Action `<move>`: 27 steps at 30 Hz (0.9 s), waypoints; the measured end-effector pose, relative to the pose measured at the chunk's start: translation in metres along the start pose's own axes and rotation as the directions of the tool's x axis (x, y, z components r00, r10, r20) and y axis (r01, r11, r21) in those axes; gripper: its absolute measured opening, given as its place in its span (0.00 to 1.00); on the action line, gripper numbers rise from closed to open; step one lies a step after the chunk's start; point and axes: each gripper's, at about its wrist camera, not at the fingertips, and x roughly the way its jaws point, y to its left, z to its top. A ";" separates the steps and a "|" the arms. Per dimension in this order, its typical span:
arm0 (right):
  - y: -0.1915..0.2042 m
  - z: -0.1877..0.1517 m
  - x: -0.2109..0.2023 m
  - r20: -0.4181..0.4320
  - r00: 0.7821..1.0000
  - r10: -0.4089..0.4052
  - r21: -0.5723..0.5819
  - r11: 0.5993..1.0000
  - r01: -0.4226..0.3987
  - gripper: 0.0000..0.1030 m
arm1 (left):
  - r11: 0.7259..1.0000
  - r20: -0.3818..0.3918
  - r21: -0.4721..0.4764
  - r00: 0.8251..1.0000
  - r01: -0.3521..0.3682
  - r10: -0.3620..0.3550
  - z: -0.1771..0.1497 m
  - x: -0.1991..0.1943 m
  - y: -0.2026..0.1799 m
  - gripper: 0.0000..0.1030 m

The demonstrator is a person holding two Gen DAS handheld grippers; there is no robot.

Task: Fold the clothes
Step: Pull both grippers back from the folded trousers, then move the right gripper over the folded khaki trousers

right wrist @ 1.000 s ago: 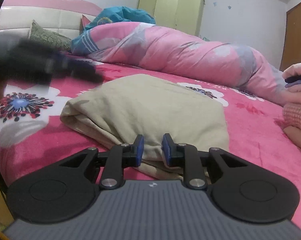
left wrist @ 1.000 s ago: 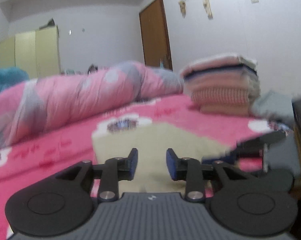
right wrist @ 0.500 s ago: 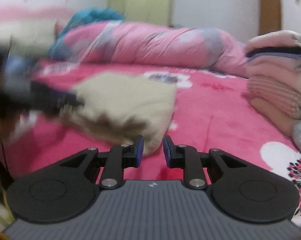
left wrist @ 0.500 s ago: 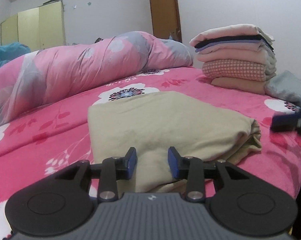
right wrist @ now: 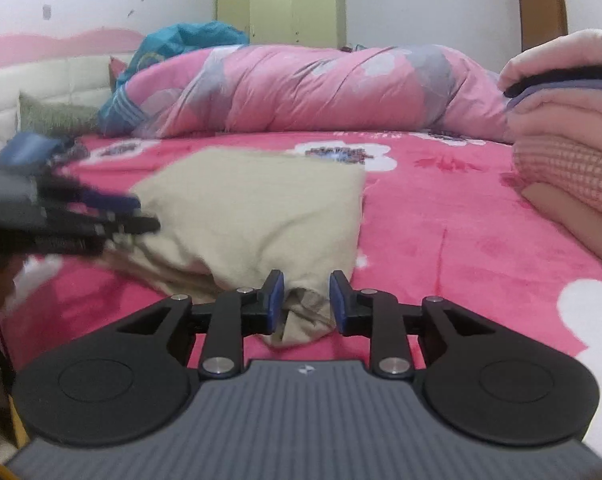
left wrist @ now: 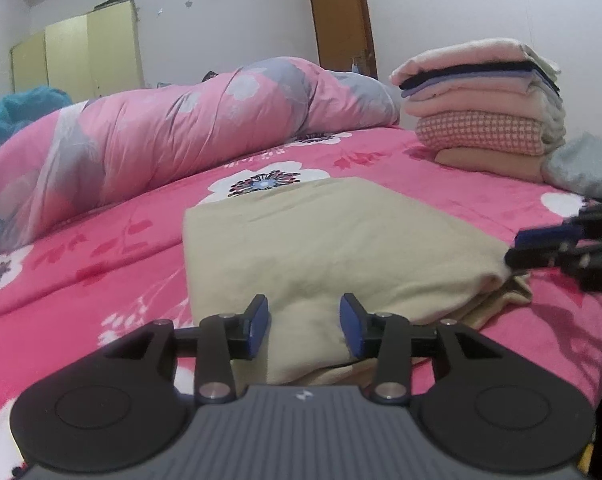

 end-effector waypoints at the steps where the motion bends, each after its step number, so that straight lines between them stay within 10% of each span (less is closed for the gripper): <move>1: 0.001 0.006 -0.003 0.010 1.000 0.000 0.004 1.000 0.000 0.22 | 1.000 0.004 -0.013 1.000 0.000 0.000 -0.002 -0.001 0.001 0.40; 18: 0.053 0.019 0.043 -0.129 0.991 -0.021 0.027 0.999 0.025 0.29 | 0.999 0.015 -0.039 1.000 -0.017 0.017 -0.008 -0.010 -0.001 0.45; 27: 0.059 0.028 0.048 -0.189 0.980 0.068 0.093 0.994 -0.051 0.80 | 0.998 0.014 -0.061 1.000 0.007 -0.006 -0.010 -0.012 0.006 0.46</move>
